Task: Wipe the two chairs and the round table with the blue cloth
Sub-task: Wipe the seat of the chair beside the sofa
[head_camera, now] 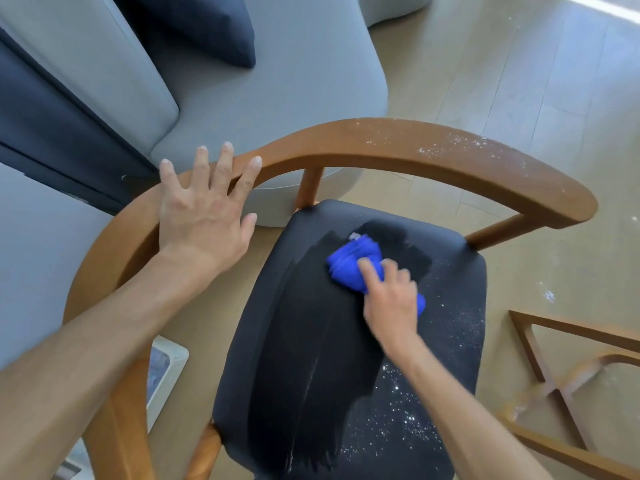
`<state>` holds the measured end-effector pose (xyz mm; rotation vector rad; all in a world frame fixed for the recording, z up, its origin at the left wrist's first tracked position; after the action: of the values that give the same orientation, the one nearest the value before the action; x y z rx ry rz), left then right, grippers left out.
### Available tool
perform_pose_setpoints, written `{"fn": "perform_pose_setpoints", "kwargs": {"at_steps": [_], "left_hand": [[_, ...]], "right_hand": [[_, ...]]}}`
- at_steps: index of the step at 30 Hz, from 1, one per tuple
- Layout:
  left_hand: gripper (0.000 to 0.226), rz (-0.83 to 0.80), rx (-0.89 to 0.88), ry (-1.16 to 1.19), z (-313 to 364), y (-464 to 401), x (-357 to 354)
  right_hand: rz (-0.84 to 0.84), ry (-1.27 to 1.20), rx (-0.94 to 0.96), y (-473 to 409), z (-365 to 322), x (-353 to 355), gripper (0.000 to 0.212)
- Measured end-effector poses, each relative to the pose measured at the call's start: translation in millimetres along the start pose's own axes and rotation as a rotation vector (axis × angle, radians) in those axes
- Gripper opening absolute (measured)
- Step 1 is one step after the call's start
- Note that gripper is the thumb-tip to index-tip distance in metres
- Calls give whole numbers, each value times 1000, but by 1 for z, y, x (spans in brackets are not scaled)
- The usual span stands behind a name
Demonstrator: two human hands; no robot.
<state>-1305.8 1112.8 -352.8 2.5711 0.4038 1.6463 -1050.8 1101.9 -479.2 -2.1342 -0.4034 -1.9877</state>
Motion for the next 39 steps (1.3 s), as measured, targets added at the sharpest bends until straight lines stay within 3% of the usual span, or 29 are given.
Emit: {"fn": "perform_pose_setpoints", "kwargs": {"at_steps": [4,10,19,21,24,27,31,33,36,39], "left_hand": [[75,-43,25,25,4,-6,4],[81,-79,58,42,22,-22,7],[80,-26,88,37,24,-21,3],[80,-24,87,36,25,-21,2],[80,-16,87,38,26,-21,1],[81,-7,95,56,26,-21,1],[82,15,115,98,31,-24,4],[83,35,94,136,40,-30,5],[87,65,69,184,53,-38,3],[90,112,73,174,60,-40,0]], "right_hand": [[-102,-92,270,92,-30,-12,67],[-167,-96,245,72,-20,-8,66],[19,71,319,37,-9,1,61],[-66,78,406,55,-17,-10,67],[-333,146,433,72,-22,-30,97],[-297,171,447,61,-20,-26,79],[-171,156,468,20,-1,-9,74],[-122,122,409,-7,17,4,68],[-40,89,171,-56,73,26,66],[-126,143,-8,-86,131,29,65]]}}
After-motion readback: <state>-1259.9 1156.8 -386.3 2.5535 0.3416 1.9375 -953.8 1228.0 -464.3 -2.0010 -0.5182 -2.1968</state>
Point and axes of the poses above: each hand's wrist, its own y-axis away from the middle knuckle, its own x-axis out of the back of the hand, z = x × y, the point moved 6 cm from there along -y, towards the middle knuckle, and after that the axes turned 5 degrees about -z, right-handed, at the moved point
